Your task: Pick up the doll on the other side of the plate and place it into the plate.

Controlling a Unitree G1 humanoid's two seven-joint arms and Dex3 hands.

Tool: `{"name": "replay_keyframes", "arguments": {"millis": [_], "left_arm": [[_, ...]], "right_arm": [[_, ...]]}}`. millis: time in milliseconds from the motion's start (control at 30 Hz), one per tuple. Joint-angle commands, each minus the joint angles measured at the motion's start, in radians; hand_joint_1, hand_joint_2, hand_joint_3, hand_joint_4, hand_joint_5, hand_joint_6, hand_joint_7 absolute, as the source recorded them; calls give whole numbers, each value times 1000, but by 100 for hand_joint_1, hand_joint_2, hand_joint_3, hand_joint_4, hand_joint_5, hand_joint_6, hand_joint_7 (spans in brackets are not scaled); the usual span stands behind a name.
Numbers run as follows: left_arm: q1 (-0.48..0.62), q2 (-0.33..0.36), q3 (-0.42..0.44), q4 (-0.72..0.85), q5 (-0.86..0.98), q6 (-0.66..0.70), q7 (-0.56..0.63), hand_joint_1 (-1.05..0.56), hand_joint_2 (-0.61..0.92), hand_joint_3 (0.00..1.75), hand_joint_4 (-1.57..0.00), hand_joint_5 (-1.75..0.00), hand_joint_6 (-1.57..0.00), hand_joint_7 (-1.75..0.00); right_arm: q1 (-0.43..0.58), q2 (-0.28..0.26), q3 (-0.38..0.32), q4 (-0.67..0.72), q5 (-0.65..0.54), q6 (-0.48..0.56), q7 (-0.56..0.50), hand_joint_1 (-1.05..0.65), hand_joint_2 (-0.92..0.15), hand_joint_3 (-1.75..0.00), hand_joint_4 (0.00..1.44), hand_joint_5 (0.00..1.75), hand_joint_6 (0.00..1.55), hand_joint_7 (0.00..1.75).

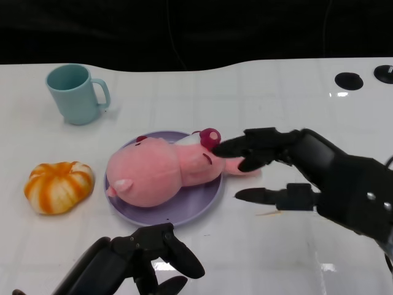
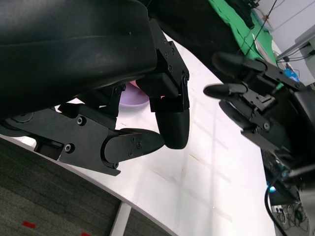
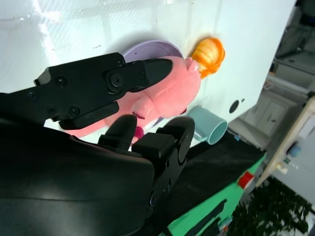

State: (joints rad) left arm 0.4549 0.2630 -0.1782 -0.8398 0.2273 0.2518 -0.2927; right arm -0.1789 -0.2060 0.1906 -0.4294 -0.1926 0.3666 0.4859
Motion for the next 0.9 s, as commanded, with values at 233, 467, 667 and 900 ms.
{"name": "replay_keyframes", "arguments": {"millis": [233,467,667,900], "left_arm": [[7,14,30,3,-17,-11,-1,-22,83,57,-66,-169,-63,-107],[7,18,45,9,-25,-11,-6,-23,84,56,-66,-169,-63,-108],[8,37,80,38,-46,-47,-10,-24,84,55,-65,-171,-63,-107],[12,33,86,80,-56,-94,1,-25,88,48,-66,-168,-63,-106]], "right_arm": [[130,-100,-108,-137,67,0,-1,1,-43,-122,65,160,71,124],[205,-141,-158,-215,119,27,0,10,-39,-134,80,167,76,140],[253,-145,-114,-148,66,-68,-47,10,-33,-139,80,175,75,146],[261,-160,-90,-49,37,-196,-54,5,-26,-151,79,175,76,148]]}}
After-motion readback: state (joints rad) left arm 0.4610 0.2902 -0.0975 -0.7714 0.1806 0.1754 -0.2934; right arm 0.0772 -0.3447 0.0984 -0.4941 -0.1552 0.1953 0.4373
